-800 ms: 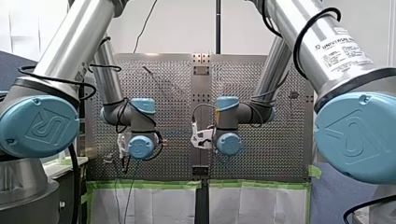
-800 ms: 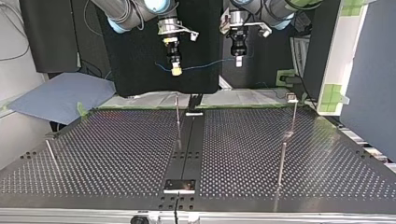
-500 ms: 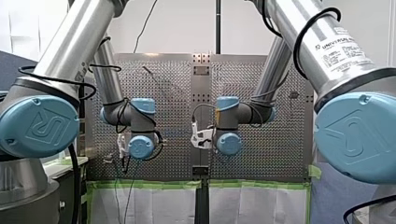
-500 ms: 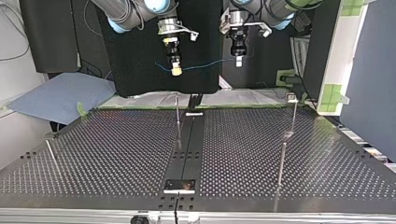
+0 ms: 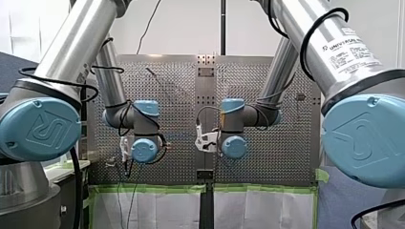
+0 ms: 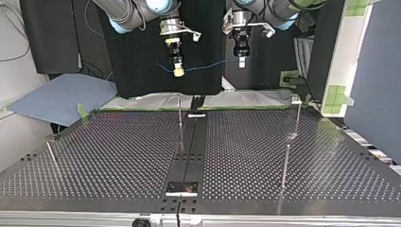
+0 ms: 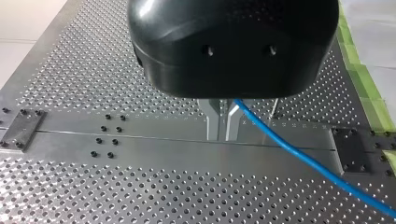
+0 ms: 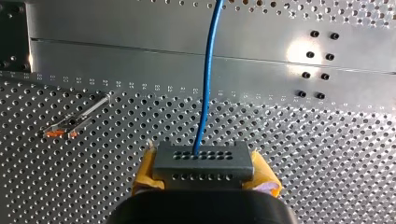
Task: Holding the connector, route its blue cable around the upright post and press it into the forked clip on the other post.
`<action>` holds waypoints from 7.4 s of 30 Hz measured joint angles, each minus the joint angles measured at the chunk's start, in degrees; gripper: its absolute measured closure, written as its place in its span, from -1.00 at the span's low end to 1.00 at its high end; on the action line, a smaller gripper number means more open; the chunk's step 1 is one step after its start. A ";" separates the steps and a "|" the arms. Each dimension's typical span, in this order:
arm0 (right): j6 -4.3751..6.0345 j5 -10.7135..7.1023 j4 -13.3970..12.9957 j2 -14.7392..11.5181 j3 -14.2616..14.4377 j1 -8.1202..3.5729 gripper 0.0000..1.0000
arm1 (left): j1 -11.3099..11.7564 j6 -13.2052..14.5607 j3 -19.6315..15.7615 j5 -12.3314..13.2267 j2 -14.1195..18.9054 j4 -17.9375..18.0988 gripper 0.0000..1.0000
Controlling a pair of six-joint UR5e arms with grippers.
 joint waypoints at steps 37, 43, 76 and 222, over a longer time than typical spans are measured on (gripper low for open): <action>0.00 0.00 0.00 0.00 0.00 0.00 1.00 | 0.00 0.00 0.00 0.00 0.00 0.00 0.80; 0.00 0.00 0.00 0.00 0.00 0.00 1.00 | 0.00 0.00 0.00 0.00 0.00 0.00 0.80; 0.00 0.00 0.04 0.00 0.05 0.00 1.00 | 0.05 0.00 0.00 0.00 0.00 0.02 0.80; 7.96 -12.23 28.10 -20.28 -25.19 -3.60 1.00 | 25.19 -3.64 39.76 7.78 25.86 -52.40 0.80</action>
